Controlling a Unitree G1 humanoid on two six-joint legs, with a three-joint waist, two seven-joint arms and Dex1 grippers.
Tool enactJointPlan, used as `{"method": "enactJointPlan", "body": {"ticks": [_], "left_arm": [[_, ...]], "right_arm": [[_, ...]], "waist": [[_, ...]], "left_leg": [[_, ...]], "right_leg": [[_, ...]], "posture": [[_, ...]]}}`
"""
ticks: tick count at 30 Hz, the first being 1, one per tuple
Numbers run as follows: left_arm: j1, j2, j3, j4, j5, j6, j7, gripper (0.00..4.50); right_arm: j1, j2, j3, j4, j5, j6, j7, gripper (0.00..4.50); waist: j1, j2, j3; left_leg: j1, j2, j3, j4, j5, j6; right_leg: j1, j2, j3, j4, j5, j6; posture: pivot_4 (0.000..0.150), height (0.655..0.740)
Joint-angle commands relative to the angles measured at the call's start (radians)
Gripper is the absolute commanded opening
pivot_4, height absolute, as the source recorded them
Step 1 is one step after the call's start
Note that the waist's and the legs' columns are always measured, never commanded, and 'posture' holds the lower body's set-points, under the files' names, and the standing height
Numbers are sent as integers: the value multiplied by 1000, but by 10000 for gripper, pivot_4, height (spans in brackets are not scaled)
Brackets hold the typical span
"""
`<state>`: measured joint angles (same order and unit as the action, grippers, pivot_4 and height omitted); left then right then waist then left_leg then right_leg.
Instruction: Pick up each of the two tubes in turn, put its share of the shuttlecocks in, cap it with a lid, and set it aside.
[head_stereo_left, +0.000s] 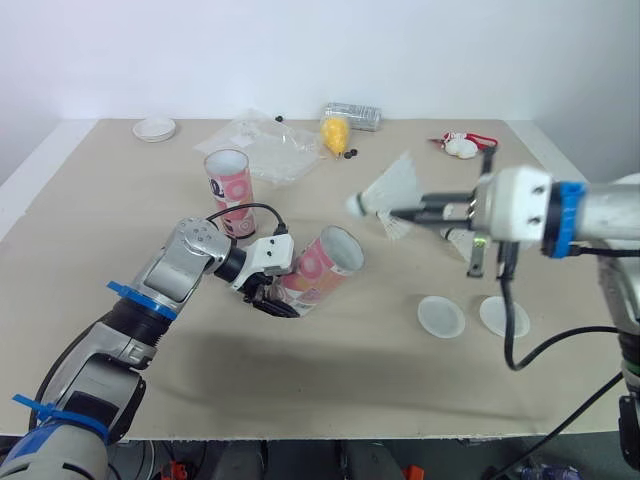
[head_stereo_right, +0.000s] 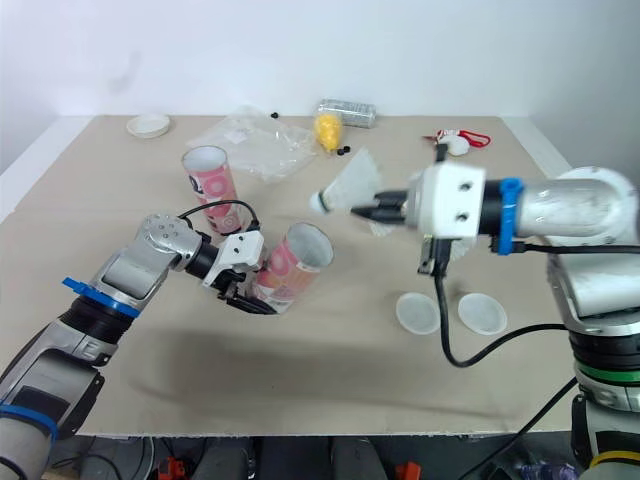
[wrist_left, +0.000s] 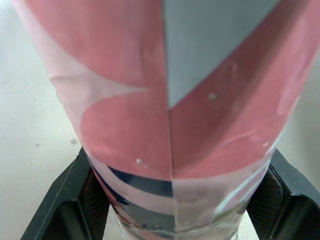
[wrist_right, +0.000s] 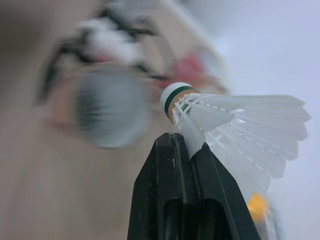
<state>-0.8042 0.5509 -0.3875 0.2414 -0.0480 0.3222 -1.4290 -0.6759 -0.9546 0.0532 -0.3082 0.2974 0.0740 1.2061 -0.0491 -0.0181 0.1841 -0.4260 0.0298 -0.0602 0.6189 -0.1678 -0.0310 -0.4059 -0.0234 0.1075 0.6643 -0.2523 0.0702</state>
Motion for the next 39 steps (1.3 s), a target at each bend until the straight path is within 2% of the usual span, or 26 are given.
{"method": "enactJointPlan", "body": {"ticks": [1,8,11,13,15,16,18,20,24,27,34,35,39], "left_arm": [[-1,6,-10,7,14,8,8,30903],[13,14,-5,-19,10,21,12,30903],[17,17,-5,-23,11,21,15,30903],[18,18,-5,-24,10,22,15,30903],[18,19,-5,-25,10,23,15,30903],[18,20,-6,-25,11,22,16,30903],[16,19,-8,-21,14,17,16,30903],[13,19,-11,-17,17,10,14,30903],[2,11,-19,-11,20,2,9,30903],[-11,5,-21,-4,20,4,6,30903],[-13,-2,-23,-15,14,15,3,30903],[-12,-2,-25,-17,14,15,2,30903],[-9,-3,-25,-23,10,21,-3,30903]], "right_arm": [[-40,1,29,32,-54,-91,43,412],[-64,32,72,61,-62,-129,85,412],[-81,54,82,62,-46,-109,95,9430],[-102,72,68,48,-4,-57,89,19098],[-132,80,29,23,90,78,70,26827],[-143,72,14,16,125,124,75,32886],[-171,63,-27,22,221,270,52,41900],[-198,63,-46,58,242,333,35,41900],[-246,77,-21,159,199,317,70,41900],[-268,92,70,185,134,263,149,34616],[-328,168,228,211,19,174,250,3014],[-350,190,261,226,-3,166,268,1443],[-433,249,350,350,-123,10,340,1443]], "waist": [[0,0,0],[1,0,0],[1,0,0],[1,0,0],[1,0,0],[1,0,0],[1,0,0],[1,0,0],[1,0,0],[1,0,0],[1,0,0],[1,0,0],[2,1,0]], "left_leg": [[0,0,0,0,0,0],[0,0,0,0,0,0],[0,0,0,0,0,0],[0,0,0,0,0,0],[0,0,0,0,0,0],[0,0,0,0,0,0],[0,0,0,0,0,0],[0,0,0,0,0,0],[0,1,0,0,0,0],[0,1,1,0,0,0],[-1,0,1,0,0,0],[-1,0,1,0,0,0],[-1,1,1,0,0,0]], "right_leg": [[0,0,0,0,0,0],[0,0,0,0,1,1],[0,0,0,0,2,3],[0,0,0,0,1,3],[0,0,0,0,2,2],[0,0,0,0,1,2],[0,0,0,0,1,1],[0,0,0,0,1,1],[0,0,0,0,0,-1],[-1,0,0,0,1,-1],[-2,0,0,0,2,4],[-2,0,0,0,2,4],[-2,0,0,1,3,4]], "posture": [[1500,7400],[1500,7400],[1500,7400],[1500,7400],[1500,7400],[1500,7400],[1500,7400],[1500,7400],[1500,7400],[1500,7400],[1500,7400],[1500,7400],[1500,7400]]}}
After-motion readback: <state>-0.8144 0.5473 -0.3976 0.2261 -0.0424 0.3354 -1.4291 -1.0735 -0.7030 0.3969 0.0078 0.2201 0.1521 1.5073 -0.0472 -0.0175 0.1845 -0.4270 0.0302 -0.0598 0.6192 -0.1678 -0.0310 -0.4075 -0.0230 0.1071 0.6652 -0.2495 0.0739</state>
